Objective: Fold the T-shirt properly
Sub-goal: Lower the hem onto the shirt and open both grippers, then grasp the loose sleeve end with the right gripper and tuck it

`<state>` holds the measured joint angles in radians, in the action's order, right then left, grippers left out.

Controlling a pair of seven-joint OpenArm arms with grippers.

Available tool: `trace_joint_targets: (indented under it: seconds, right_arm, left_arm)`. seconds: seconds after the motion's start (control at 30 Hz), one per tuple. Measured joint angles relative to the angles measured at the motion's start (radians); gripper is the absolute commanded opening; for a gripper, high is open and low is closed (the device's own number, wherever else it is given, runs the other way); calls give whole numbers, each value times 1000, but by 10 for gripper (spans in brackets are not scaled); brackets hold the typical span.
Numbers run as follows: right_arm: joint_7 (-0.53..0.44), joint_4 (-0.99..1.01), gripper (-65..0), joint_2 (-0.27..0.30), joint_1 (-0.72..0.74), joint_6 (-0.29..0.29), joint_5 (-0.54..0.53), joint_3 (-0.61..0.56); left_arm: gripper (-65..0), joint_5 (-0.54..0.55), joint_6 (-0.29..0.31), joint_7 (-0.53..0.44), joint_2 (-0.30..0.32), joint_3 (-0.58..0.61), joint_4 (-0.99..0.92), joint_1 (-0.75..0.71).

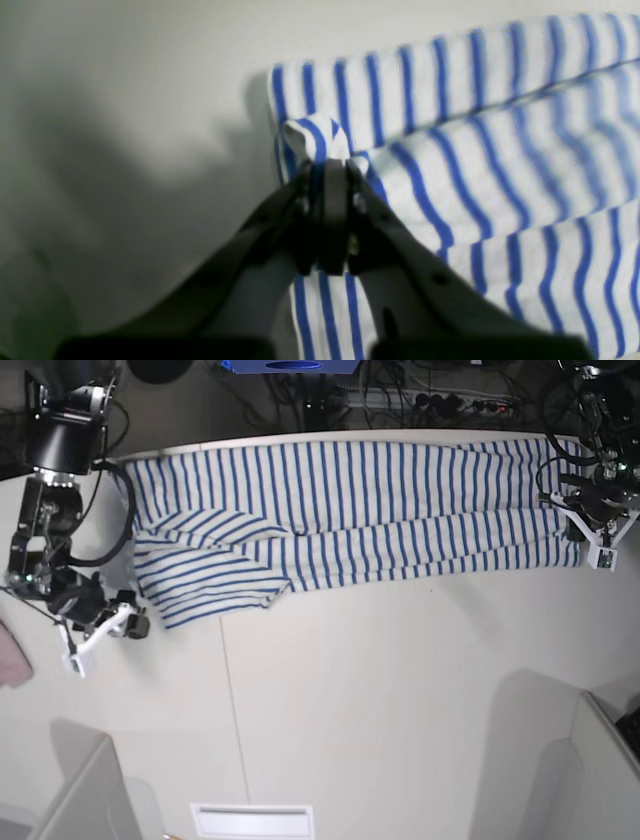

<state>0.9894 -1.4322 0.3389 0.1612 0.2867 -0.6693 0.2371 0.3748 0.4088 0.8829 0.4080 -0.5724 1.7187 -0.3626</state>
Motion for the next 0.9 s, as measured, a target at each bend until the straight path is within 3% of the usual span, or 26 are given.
trace_joint_targets:
  seconds: [0.13, 0.27, 0.37, 0.47, 0.73, 0.83, 0.9]
  right_arm:
    - [0, 155, -344, -3, 113, 1, 43, -92]
    - [-84, 328, -338, -11, 200, 1, 101, -137]
    - [-117, 471, -338, -15, 244, -3, 154, -190]
    - [-196, 551, -338, -18, 271, 1, 136, -237]
    - [-201, 550, -345, -31, 271, 0, 138, -248]
    - [-135, 499, -345, -34, 256, 0, 145, -248]
    - [-147, 439, -347, -38, 211, 0, 142, -246]
  left_arm:
    - [-176, -4, 0, 5, -3, 0, 0, -1]
    - [-8, 0, 0, 7, -4, -12, 11, 2]
    - [0, 13, 6, 6, -23, -114, 73, 0]
    - [0, 0, -10, 4, -42, -199, 116, 5]
    - [0, 3, 3, 16, -48, -252, 116, -6]
    - [0, 3, 3, 15, -48, -252, 113, -6]
    - [0, 3, 4, 16, -48, -251, 99, -3]
